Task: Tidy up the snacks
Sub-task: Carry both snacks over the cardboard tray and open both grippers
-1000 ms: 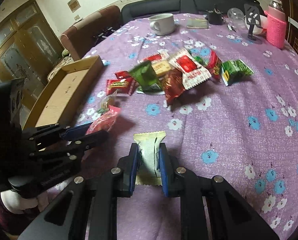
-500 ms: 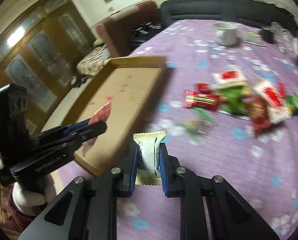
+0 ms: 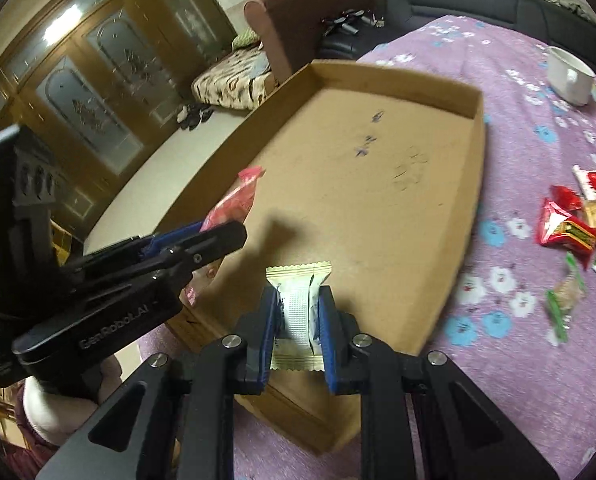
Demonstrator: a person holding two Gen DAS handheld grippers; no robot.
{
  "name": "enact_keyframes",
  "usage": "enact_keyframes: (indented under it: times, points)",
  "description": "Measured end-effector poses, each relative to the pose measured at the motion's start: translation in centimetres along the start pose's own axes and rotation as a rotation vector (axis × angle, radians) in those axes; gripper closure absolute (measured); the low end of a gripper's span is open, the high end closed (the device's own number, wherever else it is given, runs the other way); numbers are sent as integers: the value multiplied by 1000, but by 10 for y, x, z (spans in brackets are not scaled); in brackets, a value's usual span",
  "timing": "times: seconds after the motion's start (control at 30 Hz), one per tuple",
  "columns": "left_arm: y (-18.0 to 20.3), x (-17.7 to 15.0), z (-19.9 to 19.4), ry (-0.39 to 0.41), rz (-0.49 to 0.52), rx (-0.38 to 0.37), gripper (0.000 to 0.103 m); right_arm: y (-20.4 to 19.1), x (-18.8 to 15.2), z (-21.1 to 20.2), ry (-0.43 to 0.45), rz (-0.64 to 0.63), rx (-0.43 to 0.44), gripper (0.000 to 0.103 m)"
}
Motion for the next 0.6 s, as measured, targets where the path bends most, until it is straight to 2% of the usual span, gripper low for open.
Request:
enact_keyframes:
  times: [0.1, 0.17, 0.2, 0.23, 0.3, 0.47, 0.6]
  points:
    - [-4, 1, 0, 1, -14, 5, 78, -2, -4, 9, -10, 0, 0, 82]
    - [-4, 2, 0, -4, -23, 8, 74, -1, -4, 10, -7, 3, -9, 82]
    - [-5, 2, 1, -6, -27, 9, 67, 0, -3, 10, -5, 7, -9, 78]
    - [-5, 2, 1, -7, -31, 12, 57, 1, -2, 10, -3, 12, -2, 71]
    - [-5, 2, 1, -5, -36, 19, 45, 3, 0, 6, 10, 18, 1, 61]
    - [-1, 9, -7, 13, -60, 7, 43, 12, 14, -31, 96, 32, 23, 60]
    - [9, 16, -14, 39, -54, -9, 37, 55, 24, -77, 203, 80, -39, 49]
Point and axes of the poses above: each gripper's, at about its wrist camera, not at the fingertips, and z roughly the way its jaws point, y to its right, x to its top, the point moved 10 cm from there along z, roughly the way its jaws point, and after that the axes turned 10 degrees about y, right-handed, at the moved point
